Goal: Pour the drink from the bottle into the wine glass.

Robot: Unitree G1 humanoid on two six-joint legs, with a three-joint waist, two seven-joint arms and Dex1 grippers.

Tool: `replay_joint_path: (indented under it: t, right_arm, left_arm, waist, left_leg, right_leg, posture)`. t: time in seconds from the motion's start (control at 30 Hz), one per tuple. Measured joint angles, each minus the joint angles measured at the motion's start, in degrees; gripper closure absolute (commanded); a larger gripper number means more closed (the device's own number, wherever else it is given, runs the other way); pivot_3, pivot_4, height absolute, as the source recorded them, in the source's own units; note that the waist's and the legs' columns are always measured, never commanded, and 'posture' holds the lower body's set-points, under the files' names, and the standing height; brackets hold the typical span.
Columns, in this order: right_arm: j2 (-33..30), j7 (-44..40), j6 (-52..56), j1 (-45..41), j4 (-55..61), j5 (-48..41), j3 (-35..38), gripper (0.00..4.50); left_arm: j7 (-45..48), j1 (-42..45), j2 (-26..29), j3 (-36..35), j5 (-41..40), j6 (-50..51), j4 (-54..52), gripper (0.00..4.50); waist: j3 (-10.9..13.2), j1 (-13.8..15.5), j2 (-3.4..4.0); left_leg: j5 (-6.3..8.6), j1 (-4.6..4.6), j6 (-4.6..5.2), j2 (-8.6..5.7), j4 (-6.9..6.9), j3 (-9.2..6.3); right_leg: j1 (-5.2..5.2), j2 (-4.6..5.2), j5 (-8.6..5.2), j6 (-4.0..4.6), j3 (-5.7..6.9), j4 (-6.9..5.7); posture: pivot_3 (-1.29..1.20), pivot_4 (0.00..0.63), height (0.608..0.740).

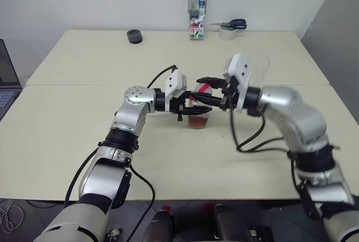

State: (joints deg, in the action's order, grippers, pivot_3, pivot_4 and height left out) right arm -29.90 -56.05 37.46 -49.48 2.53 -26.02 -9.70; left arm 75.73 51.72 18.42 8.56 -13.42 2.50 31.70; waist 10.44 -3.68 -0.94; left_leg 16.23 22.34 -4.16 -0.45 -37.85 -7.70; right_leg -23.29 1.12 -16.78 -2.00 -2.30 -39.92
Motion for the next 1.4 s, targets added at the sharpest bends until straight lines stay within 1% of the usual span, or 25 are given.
replay_joint_path:
  t: [0.07,0.1,0.13,0.17,0.2,0.3,0.4,0.47,0.53,0.67,0.77,1.0,1.17,1.4]
  right_arm:
    - [-0.6,-1.9,0.1,-0.9,-1.2,-0.4,0.0,2.64]
    - [-0.3,-1.8,0.0,-0.7,-1.2,-0.6,0.2,1.89]
    - [0.5,-1.1,0.0,-0.2,-1.2,-0.9,1.1,1.67]
    - [1.2,0.5,-0.4,1.1,-0.9,-1.0,2.6,1.21]
    - [1.3,1.2,-0.5,1.5,-0.7,-1.0,3.0,1.06]
    - [1.4,5.8,-0.8,4.4,4.0,-0.7,5.4,0.05]
    - [1.6,11.0,0.2,8.3,13.0,-0.7,8.1,0.0]
    - [3.2,14.6,0.7,11.2,18.0,-0.9,8.4,0.0]
    - [6.1,19.3,1.1,14.1,22.0,0.2,7.8,0.0]
    - [10.0,26.3,1.2,16.1,25.6,3.2,4.7,0.0]
    - [10.4,28.6,1.1,17.0,26.3,5.3,3.0,0.0]
    - [9.5,30.8,1.0,17.9,25.9,7.8,3.1,0.0]
    - [9.4,31.2,2.1,18.8,26.4,6.7,4.6,0.0]
    - [7.6,31.1,4.4,19.6,28.7,4.3,6.2,0.0]
  left_arm:
    - [0.0,0.1,-0.4,0.0,0.0,0.0,0.0,2.74]
    - [-0.1,0.1,-0.4,0.0,0.0,0.0,0.0,2.74]
    - [-0.2,0.1,-0.3,0.0,-0.1,0.0,0.0,2.74]
    - [-0.2,0.1,-0.2,-0.2,-0.1,0.0,-0.1,2.75]
    - [-0.3,0.1,0.0,-0.3,-0.1,0.0,-0.1,2.75]
    - [-0.3,0.0,0.3,-1.0,-0.2,0.0,-0.3,2.76]
    - [-0.3,-0.4,0.3,-1.2,-0.4,0.2,-0.9,2.76]
    - [-0.4,-0.5,0.4,-1.4,-0.4,0.7,-0.9,2.76]
    - [-0.5,-0.6,0.4,-1.5,-0.6,0.8,-1.0,2.76]
    - [-0.6,-0.7,0.3,-1.5,-1.1,0.9,-1.8,2.76]
    - [-0.6,-0.8,0.3,-1.5,-1.3,1.0,-1.8,2.76]
    - [-0.6,-0.8,0.3,-1.5,-1.6,1.2,-1.8,2.76]
    - [-0.7,-0.9,0.3,-1.6,-1.6,1.6,-1.8,2.76]
    - [-1.1,-1.2,0.4,-1.6,-1.6,2.1,-1.8,2.76]
  waist:
    - [0.0,-0.1,0.0]
    - [0.0,-0.1,0.0]
    - [0.0,-0.1,0.0]
    - [0.0,0.0,0.0]
    - [0.0,0.0,0.0]
    - [0.0,0.2,0.0]
    - [0.0,0.3,0.0]
    - [0.0,0.3,0.0]
    - [0.0,0.2,0.0]
    - [0.0,0.3,0.0]
    - [0.0,0.3,0.0]
    - [0.0,0.3,0.01]
    - [0.0,0.3,0.01]
    - [0.0,0.3,0.0]
  left_leg:
    - [-0.01,0.02,-0.01,0.0,-0.02,0.01]
    - [-0.01,0.05,-0.01,-0.02,-0.03,0.03]
    - [-0.03,0.1,-0.06,-0.02,-0.03,0.03]
    - [-0.1,0.15,-0.19,-0.05,-0.05,0.0]
    - [-0.11,0.16,-0.2,-0.06,-0.06,0.01]
    - [-0.12,0.24,-0.21,-0.06,-0.09,0.0]
    - [-0.12,0.26,-0.22,-0.07,-0.07,-0.04]
    - [-0.12,0.25,-0.22,-0.06,-0.08,-0.01]
    - [-0.12,0.25,-0.22,-0.04,-0.09,0.01]
    - [-0.13,0.23,-0.23,-0.05,-0.12,-0.01]
    - [-0.13,0.24,-0.23,-0.07,-0.12,0.0]
    - [-0.12,0.24,-0.23,-0.06,-0.11,0.01]
    - [-0.12,0.24,-0.22,-0.06,-0.11,0.01]
    - [-0.11,0.24,-0.19,-0.06,-0.11,0.01]
  right_leg:
    - [0.0,0.04,0.0,0.0,0.0,0.0]
    - [-0.04,0.08,0.0,0.0,-0.03,0.0]
    - [-0.07,0.1,0.0,0.0,-0.02,0.01]
    - [-0.1,0.14,0.0,0.0,-0.01,0.0]
    - [-0.11,0.16,0.0,0.0,-0.02,-0.01]
    - [-0.18,0.18,0.0,0.0,-0.04,-0.02]
    - [-0.18,0.17,0.0,0.0,-0.01,-0.02]
    - [-0.19,0.16,0.0,0.0,-0.02,-0.04]
    - [-0.21,0.14,0.0,0.0,-0.04,-0.06]
    - [-0.2,0.12,0.0,0.0,-0.03,-0.08]
    - [-0.19,0.13,0.0,0.0,-0.03,-0.07]
    - [-0.19,0.13,0.0,0.0,-0.04,-0.06]
    - [-0.19,0.12,0.0,0.0,-0.03,-0.06]
    - [-0.19,0.12,0.0,0.0,-0.04,-0.06]
  posture:
    - [0.0,0.15,0.74]
    - [0.0,0.15,0.74]
    - [0.0,0.15,0.74]
    - [0.0,0.15,0.74]
    - [0.0,0.15,0.74]
    - [0.0,0.15,0.74]
    - [0.0,0.15,0.74]
    - [0.0,0.15,0.74]
    - [0.0,0.15,0.74]
    - [0.0,0.15,0.74]
    - [0.0,0.15,0.74]
    - [0.0,0.15,0.74]
    - [0.0,0.15,0.74]
    - [0.0,0.15,0.74]
